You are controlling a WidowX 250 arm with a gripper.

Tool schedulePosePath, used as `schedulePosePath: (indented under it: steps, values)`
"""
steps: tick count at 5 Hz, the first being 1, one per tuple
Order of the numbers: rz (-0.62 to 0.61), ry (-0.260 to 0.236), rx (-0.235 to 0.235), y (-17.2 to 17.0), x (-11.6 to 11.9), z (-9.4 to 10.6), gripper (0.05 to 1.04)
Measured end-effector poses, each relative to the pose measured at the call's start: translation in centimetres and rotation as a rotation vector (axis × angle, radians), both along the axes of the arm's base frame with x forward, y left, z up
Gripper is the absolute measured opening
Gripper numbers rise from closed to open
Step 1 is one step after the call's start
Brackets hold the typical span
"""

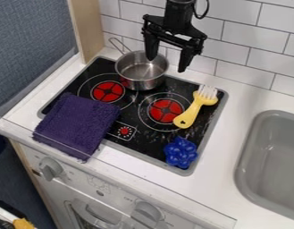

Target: Move the yellow brush from the top right to top left

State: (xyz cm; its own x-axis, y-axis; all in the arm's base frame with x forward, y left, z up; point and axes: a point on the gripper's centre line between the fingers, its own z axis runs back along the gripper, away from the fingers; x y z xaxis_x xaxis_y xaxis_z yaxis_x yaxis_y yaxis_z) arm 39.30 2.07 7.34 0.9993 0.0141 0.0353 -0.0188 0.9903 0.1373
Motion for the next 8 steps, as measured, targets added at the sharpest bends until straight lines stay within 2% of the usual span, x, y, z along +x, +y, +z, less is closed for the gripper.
schedulePosePath:
  steps: [1,3,4,5,6,7,8]
  values:
    - [0.004,0.035,-0.001,0.0,-0.3,-1.3,0.999]
    - [-0.118,0.075,-0.006,-5.5,-1.8,-3.0,0.999]
    - [-0.117,0.070,-0.010,-6.0,-1.8,-3.0,0.999]
    - [-0.096,0.114,-0.007,-6.0,-2.0,-4.1,0.999]
    - [-0.092,0.172,-0.020,-6.3,-1.8,-6.1,0.999]
    - [-0.090,0.175,-0.047,-6.3,-1.6,-6.3,0.999]
    - [-0.102,0.178,-0.051,-6.3,-1.5,-6.4,0.966]
